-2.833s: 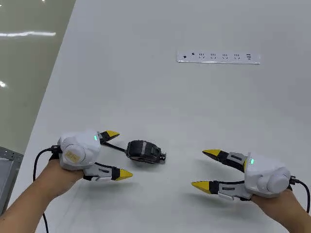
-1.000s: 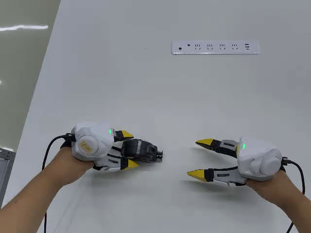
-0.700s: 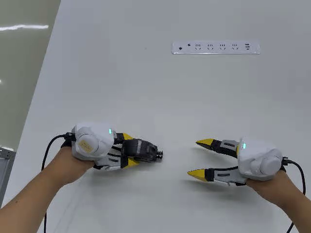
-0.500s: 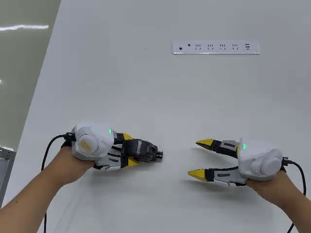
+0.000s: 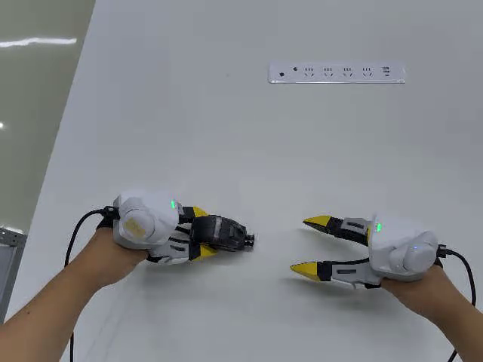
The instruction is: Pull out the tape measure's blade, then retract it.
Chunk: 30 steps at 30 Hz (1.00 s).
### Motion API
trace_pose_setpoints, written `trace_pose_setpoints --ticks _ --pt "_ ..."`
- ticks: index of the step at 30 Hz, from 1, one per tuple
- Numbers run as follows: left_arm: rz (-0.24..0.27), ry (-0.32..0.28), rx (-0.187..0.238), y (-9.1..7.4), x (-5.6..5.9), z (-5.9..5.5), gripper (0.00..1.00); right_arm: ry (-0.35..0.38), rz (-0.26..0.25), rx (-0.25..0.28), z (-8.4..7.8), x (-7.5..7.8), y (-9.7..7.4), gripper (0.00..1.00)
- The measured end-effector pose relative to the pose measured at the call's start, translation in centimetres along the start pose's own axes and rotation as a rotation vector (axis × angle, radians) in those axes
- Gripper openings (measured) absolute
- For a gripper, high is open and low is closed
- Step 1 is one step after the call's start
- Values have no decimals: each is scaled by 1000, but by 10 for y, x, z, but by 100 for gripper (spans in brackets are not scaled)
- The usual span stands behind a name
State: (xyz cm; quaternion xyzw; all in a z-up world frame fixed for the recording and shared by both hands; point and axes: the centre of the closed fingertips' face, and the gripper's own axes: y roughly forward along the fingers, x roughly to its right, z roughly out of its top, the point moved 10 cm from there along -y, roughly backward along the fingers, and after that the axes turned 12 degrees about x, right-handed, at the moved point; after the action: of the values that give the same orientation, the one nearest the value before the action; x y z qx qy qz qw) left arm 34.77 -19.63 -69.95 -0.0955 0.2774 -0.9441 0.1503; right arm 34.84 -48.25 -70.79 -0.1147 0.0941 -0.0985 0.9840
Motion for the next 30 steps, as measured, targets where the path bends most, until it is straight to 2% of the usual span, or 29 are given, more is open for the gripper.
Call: trace_pose_setpoints --ticks 12,30 --pt "1 -10 5 1 0 0 33 -25 48 16 0 -1 18 46" --pt "5 -18 -2 3 -1 -1 33 -29 63 43 -3 6 35 42"
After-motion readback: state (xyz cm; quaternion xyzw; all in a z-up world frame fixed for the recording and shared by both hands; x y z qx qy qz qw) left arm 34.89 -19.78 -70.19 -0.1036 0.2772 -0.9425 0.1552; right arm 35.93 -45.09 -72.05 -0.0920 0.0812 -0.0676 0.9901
